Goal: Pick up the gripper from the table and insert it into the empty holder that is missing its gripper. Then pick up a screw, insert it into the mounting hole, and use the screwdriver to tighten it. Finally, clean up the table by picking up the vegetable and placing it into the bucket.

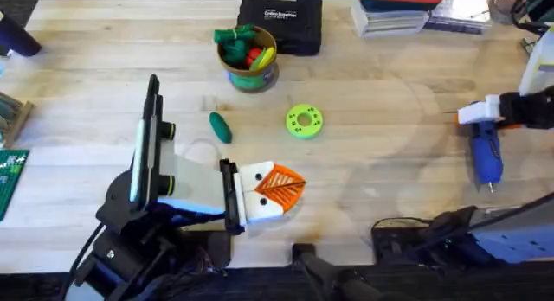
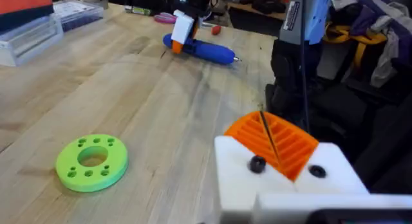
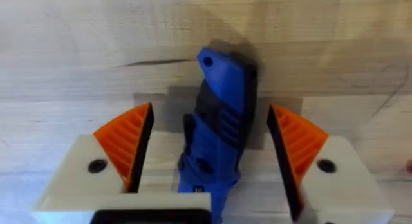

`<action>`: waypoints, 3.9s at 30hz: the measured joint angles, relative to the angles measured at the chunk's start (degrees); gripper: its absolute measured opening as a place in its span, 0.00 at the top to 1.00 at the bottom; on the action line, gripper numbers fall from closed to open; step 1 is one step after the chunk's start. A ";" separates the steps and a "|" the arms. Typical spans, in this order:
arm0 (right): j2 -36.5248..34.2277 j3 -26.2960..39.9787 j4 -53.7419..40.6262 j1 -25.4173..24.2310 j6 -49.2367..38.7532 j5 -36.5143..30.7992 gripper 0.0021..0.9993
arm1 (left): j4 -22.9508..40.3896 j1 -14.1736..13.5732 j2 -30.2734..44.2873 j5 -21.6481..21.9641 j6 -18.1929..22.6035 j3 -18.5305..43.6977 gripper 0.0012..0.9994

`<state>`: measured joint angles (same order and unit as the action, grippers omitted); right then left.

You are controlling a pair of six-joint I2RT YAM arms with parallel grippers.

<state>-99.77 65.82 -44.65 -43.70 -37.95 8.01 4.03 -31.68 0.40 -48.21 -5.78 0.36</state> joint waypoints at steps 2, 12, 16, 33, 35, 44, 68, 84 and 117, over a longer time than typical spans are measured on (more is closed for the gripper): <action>0.00 0.00 0.01 0.02 -0.49 -0.01 0.01 | 0.01 0.00 0.00 -0.02 0.00 0.00 1.00; -1.12 0.00 0.09 0.37 -1.19 -0.26 0.02 | 0.00 0.00 0.00 -0.02 0.00 0.00 1.00; -1.14 0.00 0.35 0.46 -1.43 -0.70 0.10 | 0.00 0.00 0.00 -0.02 0.00 0.00 1.00; -1.12 0.00 -1.82 0.85 -1.47 -0.44 0.82 | 0.01 0.00 0.00 -0.02 0.00 0.00 1.00; -1.11 0.00 -2.99 0.94 -1.49 -0.44 0.82 | 0.00 0.00 0.00 -0.02 0.00 0.00 1.00; 4.58 0.00 -4.22 1.35 0.29 -0.44 0.82 | 0.00 0.00 0.00 -0.02 0.00 0.00 1.00; 43.41 -3.45 2.88 7.62 15.51 12.35 0.82 | 0.02 0.00 0.00 -0.02 0.00 0.00 1.00; 68.35 -18.01 20.36 32.77 31.21 18.76 0.82 | 0.02 0.00 0.00 -0.02 0.00 0.00 1.00; 63.31 -29.03 63.42 94.76 43.96 7.87 0.82 | 0.02 0.00 0.00 -0.02 0.00 0.00 1.00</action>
<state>-36.46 36.80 18.77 51.06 6.01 15.88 4.05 -31.68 0.40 -48.23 -5.78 0.36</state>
